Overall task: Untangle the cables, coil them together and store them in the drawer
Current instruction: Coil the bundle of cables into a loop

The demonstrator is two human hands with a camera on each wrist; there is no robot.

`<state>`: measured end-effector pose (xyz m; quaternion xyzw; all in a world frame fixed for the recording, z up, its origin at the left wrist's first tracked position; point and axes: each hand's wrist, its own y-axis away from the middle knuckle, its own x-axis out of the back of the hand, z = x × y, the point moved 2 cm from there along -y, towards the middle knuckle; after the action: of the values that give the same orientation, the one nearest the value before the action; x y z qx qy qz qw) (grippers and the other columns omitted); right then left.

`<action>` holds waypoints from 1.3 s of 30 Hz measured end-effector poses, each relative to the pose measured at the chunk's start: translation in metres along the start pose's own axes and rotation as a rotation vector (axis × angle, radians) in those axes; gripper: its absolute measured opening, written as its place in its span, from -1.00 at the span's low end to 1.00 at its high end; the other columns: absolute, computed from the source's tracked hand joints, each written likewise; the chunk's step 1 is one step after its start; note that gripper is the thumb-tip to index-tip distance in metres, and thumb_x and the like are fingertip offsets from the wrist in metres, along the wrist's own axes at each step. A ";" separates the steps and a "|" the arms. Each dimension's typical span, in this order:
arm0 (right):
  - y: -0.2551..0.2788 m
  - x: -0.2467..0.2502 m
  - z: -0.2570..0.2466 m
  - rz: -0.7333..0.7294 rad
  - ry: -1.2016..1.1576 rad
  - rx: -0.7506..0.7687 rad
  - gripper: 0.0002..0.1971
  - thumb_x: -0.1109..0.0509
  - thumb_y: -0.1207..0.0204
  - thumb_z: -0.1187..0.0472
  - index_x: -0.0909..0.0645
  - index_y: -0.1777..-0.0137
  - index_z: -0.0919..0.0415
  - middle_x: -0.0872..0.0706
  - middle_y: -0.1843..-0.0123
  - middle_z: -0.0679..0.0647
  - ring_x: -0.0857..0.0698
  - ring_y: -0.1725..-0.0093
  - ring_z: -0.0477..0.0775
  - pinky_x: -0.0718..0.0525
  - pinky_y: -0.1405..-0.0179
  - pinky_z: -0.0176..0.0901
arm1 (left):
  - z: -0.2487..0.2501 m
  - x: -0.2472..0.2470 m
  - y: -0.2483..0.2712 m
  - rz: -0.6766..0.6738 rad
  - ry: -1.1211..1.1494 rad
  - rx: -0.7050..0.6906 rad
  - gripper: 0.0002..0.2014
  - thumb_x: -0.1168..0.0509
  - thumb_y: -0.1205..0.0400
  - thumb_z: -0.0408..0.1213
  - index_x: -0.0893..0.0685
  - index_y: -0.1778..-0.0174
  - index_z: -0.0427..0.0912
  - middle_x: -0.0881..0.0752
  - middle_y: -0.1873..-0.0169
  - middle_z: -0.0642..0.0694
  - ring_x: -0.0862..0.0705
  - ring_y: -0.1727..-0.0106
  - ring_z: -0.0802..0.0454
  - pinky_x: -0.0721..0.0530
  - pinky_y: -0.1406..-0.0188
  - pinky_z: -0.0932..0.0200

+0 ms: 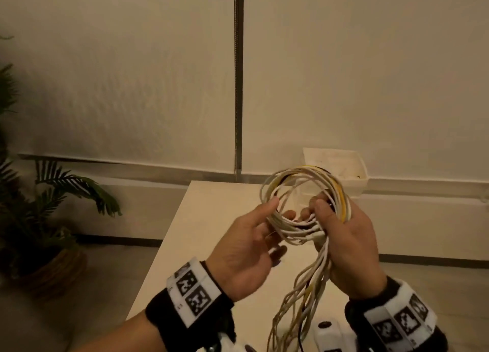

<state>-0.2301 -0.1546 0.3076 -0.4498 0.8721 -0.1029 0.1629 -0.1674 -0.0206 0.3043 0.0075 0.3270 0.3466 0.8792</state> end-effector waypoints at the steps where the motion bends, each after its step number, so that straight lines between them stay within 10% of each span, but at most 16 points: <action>1: -0.001 0.000 0.001 -0.076 -0.039 -0.058 -0.88 -0.30 -0.59 0.30 -0.59 0.09 0.38 -0.71 0.31 0.24 -0.68 0.30 0.24 -0.69 0.28 0.04 | 0.006 0.006 -0.004 0.008 -0.015 -0.020 -0.68 -0.44 -0.52 -0.12 -0.72 -0.09 -0.25 -0.74 -0.06 -0.17 -0.61 -0.09 -0.07 -0.49 -0.23 -0.04; 4: -0.004 -0.001 0.005 -0.286 -0.131 -0.216 -0.97 -0.37 -0.55 0.35 -0.61 0.09 0.33 -0.62 0.32 0.26 -0.59 0.29 0.25 -0.59 0.21 0.14 | 0.037 0.021 -0.014 -0.094 -0.199 -0.078 -0.52 -0.44 -0.53 -0.35 -0.57 -0.35 -0.46 -0.68 -0.14 -0.35 -0.76 0.02 -0.14 -0.65 -0.24 -0.07; 9: -0.003 -0.007 -0.002 -0.559 -0.087 -0.363 -0.89 -0.37 -0.55 0.40 -0.64 -0.02 0.43 -0.64 0.23 0.33 -0.63 0.31 0.18 -0.66 0.31 -0.03 | 0.072 0.022 -0.017 -0.377 -0.587 0.076 -0.42 -0.49 -0.49 -0.44 -0.50 -0.44 -0.21 -0.73 -0.01 -0.34 -0.74 0.11 -0.24 -0.79 0.05 -0.10; 16: -0.009 -0.010 -0.009 -0.537 -0.054 -0.486 -0.84 -0.32 -0.55 0.50 -0.70 0.09 0.29 -0.59 0.25 0.31 -0.70 0.33 0.11 -0.71 0.37 -0.13 | 0.055 0.007 -0.029 -0.118 -1.185 -0.242 -0.65 -0.34 -0.64 0.00 -0.60 0.11 -0.28 -0.54 0.48 -0.12 -0.44 0.55 0.02 -0.48 0.59 0.11; 22: -0.010 -0.006 0.006 -0.351 -0.332 -0.545 -0.69 -0.38 -0.43 0.56 -0.55 -0.17 0.39 -0.66 0.25 0.30 -0.70 0.43 0.15 -0.73 0.43 -0.06 | 0.045 0.004 -0.030 -0.033 -1.380 -0.698 -0.71 -0.30 -0.68 -0.03 -0.53 0.37 0.06 -0.57 0.55 0.17 -0.49 0.46 0.19 -0.37 0.43 0.30; 27: -0.007 -0.008 0.008 -0.399 -0.371 -0.537 -0.75 -0.41 -0.38 0.49 -0.53 0.00 0.25 -0.58 0.30 0.24 -0.63 0.47 0.11 -0.69 0.42 -0.05 | 0.048 0.008 -0.027 -0.062 -1.454 -0.742 -0.74 -0.31 -0.66 0.03 -0.65 0.16 -0.09 -0.63 0.44 0.03 -0.55 0.39 0.13 -0.44 0.39 0.29; 32: -0.010 -0.010 0.013 -0.353 -0.374 -0.615 -0.73 -0.42 -0.46 0.48 -0.51 -0.09 0.24 -0.51 0.40 0.19 -0.53 0.55 0.03 -0.60 0.59 -0.17 | 0.039 0.001 0.003 0.011 -1.613 -0.884 -0.48 -0.03 -0.67 0.22 -0.45 -0.42 -0.04 -0.50 -0.32 0.03 -0.46 -0.34 0.06 -0.49 -0.31 -0.03; 37: -0.010 -0.005 0.020 -0.306 -0.331 -0.693 -0.59 -0.46 -0.43 0.43 -0.43 -0.22 0.55 -0.54 0.04 0.40 -0.52 0.18 0.31 -0.58 0.19 -0.04 | 0.010 -0.003 0.040 -0.161 -2.200 -0.851 -0.13 0.03 -0.44 0.60 -0.57 -0.30 -0.08 -0.59 -0.27 0.02 -0.52 -0.36 0.00 -0.18 -0.50 -0.27; 39: -0.011 -0.005 0.021 -0.238 -0.367 -0.700 -0.77 -0.39 -0.46 0.49 -0.49 -0.09 0.44 -0.56 0.25 0.33 -0.58 0.40 0.15 -0.63 0.40 -0.14 | -0.003 0.004 0.035 -0.115 -2.313 -0.794 -0.11 -0.16 -0.36 0.57 -0.57 -0.31 -0.14 -0.64 -0.17 -0.02 -0.57 -0.29 -0.07 -0.18 -0.48 -0.26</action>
<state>-0.2112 -0.1576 0.2927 -0.5866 0.7530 0.2635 0.1398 -0.1876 0.0082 0.3081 0.0279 -0.7754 0.1722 0.6069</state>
